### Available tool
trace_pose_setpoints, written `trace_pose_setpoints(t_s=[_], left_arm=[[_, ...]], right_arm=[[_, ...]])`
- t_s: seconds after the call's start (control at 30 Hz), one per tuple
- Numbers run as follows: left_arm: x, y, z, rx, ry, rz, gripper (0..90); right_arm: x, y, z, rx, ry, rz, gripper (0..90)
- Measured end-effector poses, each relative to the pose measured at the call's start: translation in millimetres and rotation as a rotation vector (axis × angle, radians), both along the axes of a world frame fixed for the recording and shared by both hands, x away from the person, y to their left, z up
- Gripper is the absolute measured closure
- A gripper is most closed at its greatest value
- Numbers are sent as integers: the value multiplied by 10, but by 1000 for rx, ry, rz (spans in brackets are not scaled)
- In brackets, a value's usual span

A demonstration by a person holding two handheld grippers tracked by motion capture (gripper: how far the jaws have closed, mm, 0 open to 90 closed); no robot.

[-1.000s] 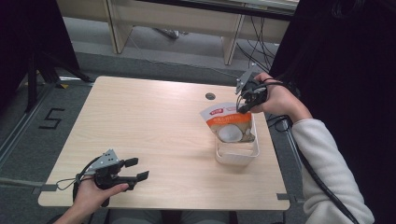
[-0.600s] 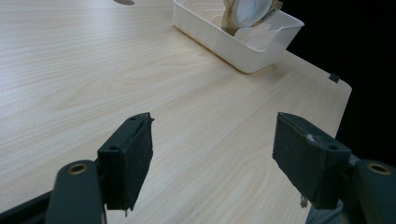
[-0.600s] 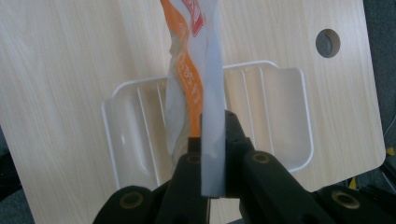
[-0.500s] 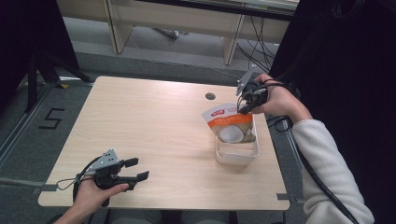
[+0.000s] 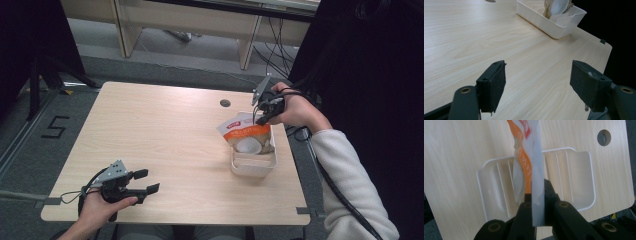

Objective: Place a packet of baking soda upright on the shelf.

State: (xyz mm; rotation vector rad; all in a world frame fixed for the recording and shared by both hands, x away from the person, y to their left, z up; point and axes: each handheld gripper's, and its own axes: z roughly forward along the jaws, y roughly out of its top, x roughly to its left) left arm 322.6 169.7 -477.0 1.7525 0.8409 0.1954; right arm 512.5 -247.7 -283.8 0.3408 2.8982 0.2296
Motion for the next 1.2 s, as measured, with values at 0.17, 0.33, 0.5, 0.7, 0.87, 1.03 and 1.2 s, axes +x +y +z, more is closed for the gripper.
trace_pose_setpoints(t_s=[0.17, 0.33, 0.5, 0.7, 0.87, 1.03, 1.2], left_arm=[[0, -1, 0, 0, 0, -1, 279], [-3, -1, 0, 0, 2, 0, 279], [-6, -1, 2, 5, 4, 3, 279], [-12, -6, 4, -5, 11, 11, 279], [-20, -6, 8, 0, 13, 18, 279], [-10, -11, 3, -9, 12, 12, 279], [-23, -7, 10, -5, 15, 22, 279]], right_arm=[[3, -3, -3, 3, -3, 4, 900], [9, -19, -28, 11, -4, -1, 900], [7, -39, -83, 31, 1, -19, 900], [16, -76, -155, 58, 30, -29, 900], [6, -128, -234, 60, 35, -57, 900], [37, -206, -304, 66, 39, -72, 900], [37, -204, -314, 49, 36, -90, 900]])
